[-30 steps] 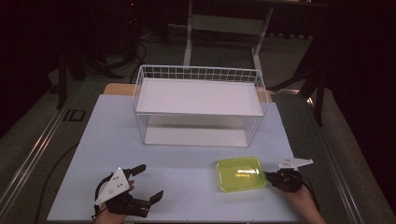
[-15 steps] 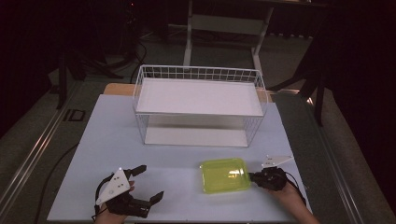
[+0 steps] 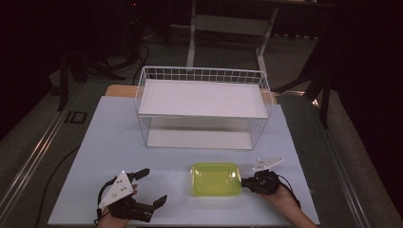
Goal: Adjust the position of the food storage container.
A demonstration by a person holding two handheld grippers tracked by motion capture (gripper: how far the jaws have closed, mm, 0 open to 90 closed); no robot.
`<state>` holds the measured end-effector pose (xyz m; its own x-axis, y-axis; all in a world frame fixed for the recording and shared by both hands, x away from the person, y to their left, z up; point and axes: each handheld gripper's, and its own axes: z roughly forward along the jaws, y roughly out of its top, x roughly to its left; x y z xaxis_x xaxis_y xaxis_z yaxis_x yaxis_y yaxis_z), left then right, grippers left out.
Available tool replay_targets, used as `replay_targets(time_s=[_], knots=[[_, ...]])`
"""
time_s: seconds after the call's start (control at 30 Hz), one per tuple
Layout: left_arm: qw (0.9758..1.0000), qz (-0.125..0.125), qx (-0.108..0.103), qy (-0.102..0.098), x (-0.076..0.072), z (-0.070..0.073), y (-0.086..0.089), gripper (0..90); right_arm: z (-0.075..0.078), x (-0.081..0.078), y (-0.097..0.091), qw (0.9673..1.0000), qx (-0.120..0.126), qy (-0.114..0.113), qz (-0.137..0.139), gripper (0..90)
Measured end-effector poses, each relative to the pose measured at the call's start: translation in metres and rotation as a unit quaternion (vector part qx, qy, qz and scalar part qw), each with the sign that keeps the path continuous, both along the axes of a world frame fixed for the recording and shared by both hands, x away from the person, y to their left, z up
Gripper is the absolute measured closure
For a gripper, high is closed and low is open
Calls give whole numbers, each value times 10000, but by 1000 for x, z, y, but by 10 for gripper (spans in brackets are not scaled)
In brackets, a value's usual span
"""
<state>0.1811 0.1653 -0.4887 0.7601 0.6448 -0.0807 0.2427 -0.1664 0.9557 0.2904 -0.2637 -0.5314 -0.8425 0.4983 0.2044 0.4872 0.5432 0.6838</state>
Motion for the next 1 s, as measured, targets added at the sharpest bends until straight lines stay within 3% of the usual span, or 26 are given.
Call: replay_targets(time_s=[0.77,1.0], knots=[[10000,-16,-6,68,0,-2,-2,23,-6,8,45,9993,-209,-80,312,883],[10000,-11,32,6,-1,-2,-2,23,0,8,36,9989,-313,-250,245,843]])
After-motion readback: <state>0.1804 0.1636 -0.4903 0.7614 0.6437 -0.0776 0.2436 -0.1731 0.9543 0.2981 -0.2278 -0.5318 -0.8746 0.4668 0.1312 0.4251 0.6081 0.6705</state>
